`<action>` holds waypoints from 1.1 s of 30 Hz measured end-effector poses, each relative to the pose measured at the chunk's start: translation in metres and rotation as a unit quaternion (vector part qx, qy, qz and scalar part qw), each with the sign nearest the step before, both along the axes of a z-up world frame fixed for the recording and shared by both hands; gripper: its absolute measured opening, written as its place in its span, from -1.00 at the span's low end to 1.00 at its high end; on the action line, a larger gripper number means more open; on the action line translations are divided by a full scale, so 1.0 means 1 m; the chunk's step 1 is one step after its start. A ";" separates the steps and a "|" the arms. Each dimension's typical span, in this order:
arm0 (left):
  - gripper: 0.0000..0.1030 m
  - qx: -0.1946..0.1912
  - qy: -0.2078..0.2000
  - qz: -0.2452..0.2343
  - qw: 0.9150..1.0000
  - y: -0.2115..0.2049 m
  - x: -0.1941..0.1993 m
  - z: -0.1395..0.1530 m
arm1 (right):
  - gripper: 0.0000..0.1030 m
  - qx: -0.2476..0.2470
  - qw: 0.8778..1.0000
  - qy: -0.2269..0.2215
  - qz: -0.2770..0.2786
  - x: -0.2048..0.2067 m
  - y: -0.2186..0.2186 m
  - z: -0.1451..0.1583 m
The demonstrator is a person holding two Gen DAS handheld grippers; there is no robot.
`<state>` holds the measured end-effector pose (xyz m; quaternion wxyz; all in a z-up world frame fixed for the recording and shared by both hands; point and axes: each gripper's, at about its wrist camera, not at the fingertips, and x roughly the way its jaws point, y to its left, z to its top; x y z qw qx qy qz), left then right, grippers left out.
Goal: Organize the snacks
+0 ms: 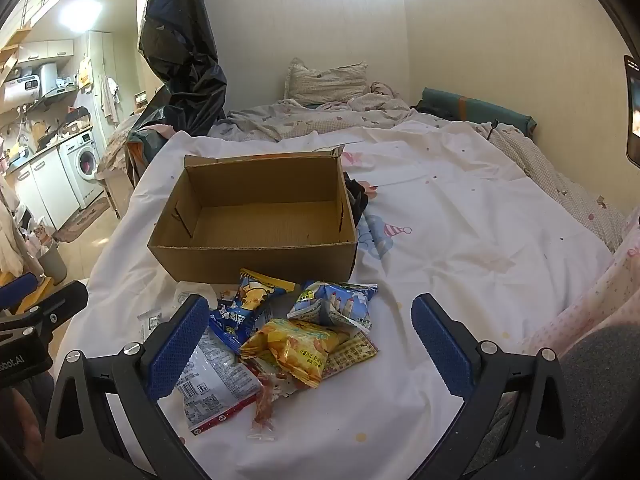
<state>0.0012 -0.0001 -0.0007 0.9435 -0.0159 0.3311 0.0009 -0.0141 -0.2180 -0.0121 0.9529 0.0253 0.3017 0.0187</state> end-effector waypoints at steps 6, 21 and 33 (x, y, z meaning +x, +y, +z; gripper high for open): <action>1.00 -0.007 0.000 -0.001 1.000 0.001 0.004 0.000 | 1.00 0.002 1.000 -0.001 0.000 -0.001 -0.001 0.000; 1.00 0.003 -0.012 -0.003 1.000 -0.003 -0.003 -0.001 | 1.00 0.003 1.000 -0.001 0.000 0.000 -0.001 0.001; 1.00 -0.002 -0.009 0.002 1.000 0.001 -0.005 -0.001 | 1.00 0.003 1.000 -0.002 0.000 0.000 -0.002 0.001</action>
